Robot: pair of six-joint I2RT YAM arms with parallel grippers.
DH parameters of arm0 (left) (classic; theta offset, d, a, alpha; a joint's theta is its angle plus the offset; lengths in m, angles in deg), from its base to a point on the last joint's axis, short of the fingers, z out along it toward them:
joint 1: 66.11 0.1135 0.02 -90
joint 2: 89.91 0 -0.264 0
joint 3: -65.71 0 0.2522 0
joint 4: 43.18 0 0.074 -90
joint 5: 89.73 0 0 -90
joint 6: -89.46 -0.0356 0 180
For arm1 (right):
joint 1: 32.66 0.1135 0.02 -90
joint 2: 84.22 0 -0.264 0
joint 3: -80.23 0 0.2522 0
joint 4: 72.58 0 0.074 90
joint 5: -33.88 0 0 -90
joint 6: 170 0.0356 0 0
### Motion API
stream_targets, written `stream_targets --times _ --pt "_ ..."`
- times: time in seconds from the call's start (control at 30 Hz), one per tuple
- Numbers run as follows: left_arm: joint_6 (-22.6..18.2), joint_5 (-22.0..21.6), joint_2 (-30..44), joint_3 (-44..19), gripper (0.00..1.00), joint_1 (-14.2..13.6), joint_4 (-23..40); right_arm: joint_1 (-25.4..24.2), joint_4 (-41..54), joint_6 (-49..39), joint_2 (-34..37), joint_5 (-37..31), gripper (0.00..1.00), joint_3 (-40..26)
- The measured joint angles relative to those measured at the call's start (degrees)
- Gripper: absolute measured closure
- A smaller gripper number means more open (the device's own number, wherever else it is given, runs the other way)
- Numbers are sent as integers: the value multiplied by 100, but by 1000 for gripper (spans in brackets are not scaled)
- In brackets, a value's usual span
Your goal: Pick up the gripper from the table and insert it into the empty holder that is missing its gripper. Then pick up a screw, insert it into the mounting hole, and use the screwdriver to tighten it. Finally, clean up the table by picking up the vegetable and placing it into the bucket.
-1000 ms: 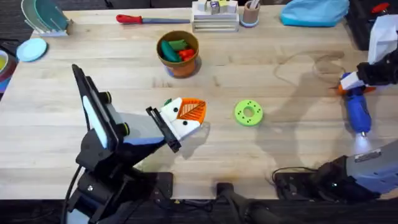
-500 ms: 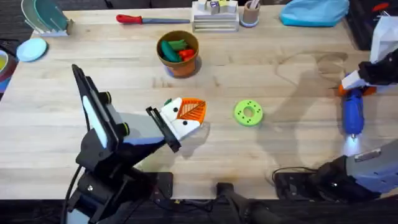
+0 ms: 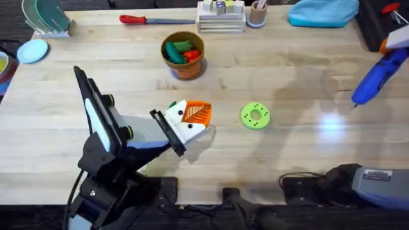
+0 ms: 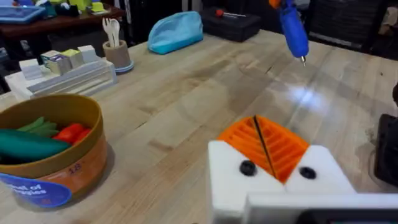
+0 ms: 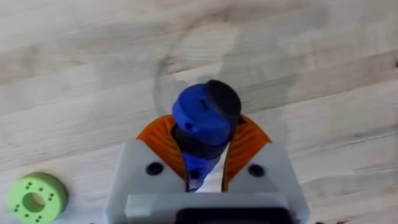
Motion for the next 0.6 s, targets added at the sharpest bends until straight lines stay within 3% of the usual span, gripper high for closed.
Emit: stream_targets --times 0.27,0.6 --pt "0 0 -1 0 994 0 -2 424 352 137 -744 70 783 -4" --pt "0 0 -1 0 994 0 0 991 -21 140 -2120 245 794 -4"
